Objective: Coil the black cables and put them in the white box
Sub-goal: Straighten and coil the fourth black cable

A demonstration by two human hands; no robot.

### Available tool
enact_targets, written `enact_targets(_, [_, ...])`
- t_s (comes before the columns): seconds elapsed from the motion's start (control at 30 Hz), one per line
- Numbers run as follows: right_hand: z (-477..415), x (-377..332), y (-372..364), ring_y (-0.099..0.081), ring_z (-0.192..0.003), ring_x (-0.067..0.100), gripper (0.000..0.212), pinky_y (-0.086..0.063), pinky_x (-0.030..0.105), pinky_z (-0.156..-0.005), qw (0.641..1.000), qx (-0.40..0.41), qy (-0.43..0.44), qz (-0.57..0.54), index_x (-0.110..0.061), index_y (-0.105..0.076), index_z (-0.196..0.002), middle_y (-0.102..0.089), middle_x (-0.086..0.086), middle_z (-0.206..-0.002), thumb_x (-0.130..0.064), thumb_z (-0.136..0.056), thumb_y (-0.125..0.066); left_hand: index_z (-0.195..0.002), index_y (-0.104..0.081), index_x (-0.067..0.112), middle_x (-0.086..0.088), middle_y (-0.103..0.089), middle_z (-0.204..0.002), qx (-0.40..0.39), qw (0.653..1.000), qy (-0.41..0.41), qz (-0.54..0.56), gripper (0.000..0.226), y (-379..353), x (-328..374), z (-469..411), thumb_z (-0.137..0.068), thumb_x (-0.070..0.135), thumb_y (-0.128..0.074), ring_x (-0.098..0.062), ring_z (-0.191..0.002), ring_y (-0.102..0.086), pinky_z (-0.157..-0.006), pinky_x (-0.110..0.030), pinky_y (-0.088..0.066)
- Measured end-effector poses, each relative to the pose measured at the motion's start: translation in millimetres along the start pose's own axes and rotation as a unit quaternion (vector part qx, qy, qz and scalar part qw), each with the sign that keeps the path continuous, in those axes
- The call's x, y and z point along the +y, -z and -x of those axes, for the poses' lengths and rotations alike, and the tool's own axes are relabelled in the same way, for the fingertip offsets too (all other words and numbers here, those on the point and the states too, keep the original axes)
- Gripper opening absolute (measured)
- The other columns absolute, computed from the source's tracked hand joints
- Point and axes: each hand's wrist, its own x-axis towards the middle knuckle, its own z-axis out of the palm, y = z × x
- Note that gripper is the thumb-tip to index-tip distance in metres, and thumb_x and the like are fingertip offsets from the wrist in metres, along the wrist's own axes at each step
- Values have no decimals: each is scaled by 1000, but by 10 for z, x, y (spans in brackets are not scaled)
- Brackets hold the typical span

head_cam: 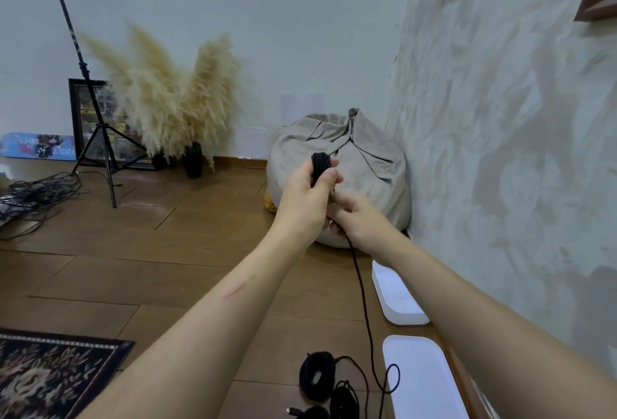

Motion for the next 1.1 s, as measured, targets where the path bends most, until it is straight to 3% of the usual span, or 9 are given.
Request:
enact_targets(0.13, [-53, 8, -87, -37, -54, 12, 33, -31, 32, -54, 993, -17, 4, 117, -21, -54, -67, -46, -12, -53, -9, -98, -47, -108, -65, 9, 0, -70, -101, 69, 986, -34, -147, 14, -24, -225, -108, -102, 18, -56, -17, -93, -63, -80, -35, -51])
enact_targets(0.27, [11, -125, 5, -32, -53, 9, 31, -28, 27, -53, 988, -65, -18, 141, -8, -57, -70, -42, -2, -59, -9, -99, -47, -100, -60, 0, -10, -70, -98, 78, 969, -41, -230, 18, 7, -402, -113, -103, 16, -54, -17, -83, -61, -73, -30, -45])
enact_targets(0.33, [57, -211, 113, -33, -53, 9, 25, -27, 20, -50, 987, -94, -38, 123, 7, -63, -89, -43, 8, -68, -10, -101, -49, -100, -59, 1, -8, -69, -94, 66, 973, -21, -221, 19, 80, -488, -108, -105, 18, -50, -4, -68, -62, -61, -19, -43])
enact_targets(0.43, [34, -226, 261, -39, -57, 9, 24, -32, 16, -53, 989, -76, -43, 119, 0, -72, -102, -47, 4, -71, -15, -101, -53, -99, -59, 6, 0, -65, -91, 24, 978, 10, -206, 25, 130, -530, -76, -109, 22, -42, -4, -75, -60, -65, -21, -41])
enact_targets(0.5, [-9, -206, 310, -39, -58, 8, 25, -33, 18, -54, 993, -29, -27, 107, -1, -71, -100, -48, -1, -68, -14, -103, -50, -101, -61, 9, 3, -64, -94, -24, 982, 8, -188, 31, 75, -515, -29, -111, 25, -36, -9, -86, -57, -73, -27, -40])
enact_targets(0.63, [-39, -196, 365, -41, -53, 2, 25, -34, 14, -54, 992, 29, 32, 116, -1, -68, -93, -50, -4, -64, -13, -104, -49, -111, -57, 18, 15, -59, -97, -90, 984, -3, -154, 20, -43, -437, 86, -110, 25, -38, 3, -92, -54, -77, -14, -39])
enact_targets(0.8, [-25, -189, 343, -44, -52, 2, 19, -35, 15, -54, 988, 8, 63, 142, -16, -72, -90, -61, -15, -61, -14, -101, -56, -122, -59, 18, 14, -61, -99, -95, 982, -20, -163, 21, -9, -462, 119, -108, 25, -44, -2, -93, -58, -77, -19, -44])
enact_targets(0.93, [-14, -204, 372, -49, -57, 1, 14, -40, 17, -58, 981, 40, 76, 173, -20, -76, -90, -67, -19, -68, -21, -96, -64, -104, -58, 17, 10, -57, -86, -86, 981, 2, -173, 22, -41, -466, 144, -110, 25, -38, -2, -69, -48, -62, -22, -36])
enact_targets(1.1, [-15, -179, 429, -49, -57, 1, 9, -39, 18, -60, 991, 80, 53, 95, -12, -75, -91, -64, -9, -64, -20, -93, -70, -105, -61, 24, 10, -62, -95, -78, 988, 5, -131, 21, -51, -399, 161, -109, 26, -40, -7, -85, -56, -71, -20, -43])
